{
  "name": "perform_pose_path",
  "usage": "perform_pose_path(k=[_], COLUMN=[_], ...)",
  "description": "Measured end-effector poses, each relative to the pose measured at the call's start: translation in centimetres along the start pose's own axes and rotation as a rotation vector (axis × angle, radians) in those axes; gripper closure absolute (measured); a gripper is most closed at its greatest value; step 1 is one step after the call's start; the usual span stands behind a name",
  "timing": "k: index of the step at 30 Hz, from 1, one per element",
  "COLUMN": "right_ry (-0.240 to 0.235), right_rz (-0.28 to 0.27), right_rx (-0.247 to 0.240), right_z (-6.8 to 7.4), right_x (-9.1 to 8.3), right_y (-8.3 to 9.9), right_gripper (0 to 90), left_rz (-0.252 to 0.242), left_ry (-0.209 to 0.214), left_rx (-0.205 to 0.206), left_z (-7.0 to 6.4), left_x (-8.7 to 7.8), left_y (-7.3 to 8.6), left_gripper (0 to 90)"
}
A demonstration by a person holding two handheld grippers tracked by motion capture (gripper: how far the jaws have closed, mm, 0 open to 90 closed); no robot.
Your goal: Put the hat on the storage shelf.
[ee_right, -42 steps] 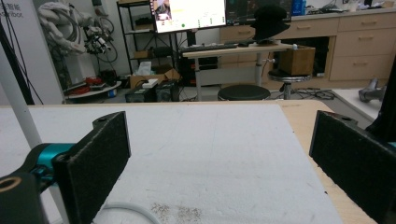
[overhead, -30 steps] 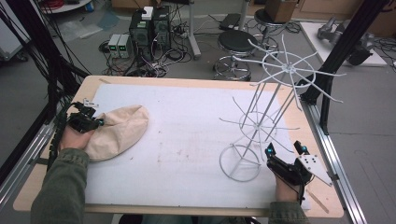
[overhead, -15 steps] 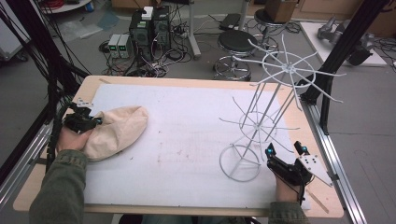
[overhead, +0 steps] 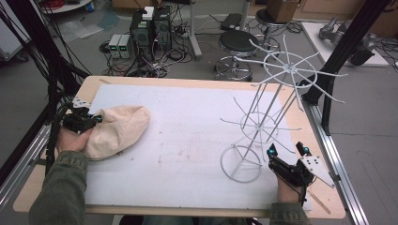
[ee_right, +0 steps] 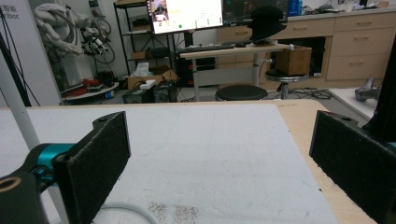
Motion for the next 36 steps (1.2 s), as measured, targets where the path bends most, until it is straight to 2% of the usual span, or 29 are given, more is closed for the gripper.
perform_pose_path(k=[13,18,23,27,36], right_ry=[0.001,0.001,0.000,0.000,0.001], right_rz=[-0.005,0.000,-0.001,-0.003,-0.006], right_rx=[0.003,0.022,0.021,0.020,0.021], right_z=[-0.1,-0.1,-0.1,-0.1,-0.1], right_x=[-0.1,-0.1,-0.1,-0.1,-0.1], right_y=[0.0,0.0,0.0,0.0,0.0], right_gripper=[4.3,4.3,4.3,4.3,4.3], left_rz=[-0.103,-0.114,-0.167,-0.209,-0.361], left_ry=[0.030,0.035,0.038,0.020,0.011], left_rx=[-0.025,-0.016,-0.035,-0.034,-0.053], left_z=[-0.4,-0.5,-0.4,-0.4,-0.7], left_x=[-1.9,-2.4,-3.2,-4.0,-6.7], left_y=[-1.2,-1.2,-1.5,-1.9,-3.3], left_gripper=[81.2,81.2,81.2,81.1,81.2])
Point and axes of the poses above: each handheld gripper's, and its own axes: x roughly forward along the jaws, y roughly out of its underside, z roughly to its left, the point moved 9 cm from there along x, roughly forward along the jaws, and after that the axes turned 7 degrees about z, right-handed, at the moved point
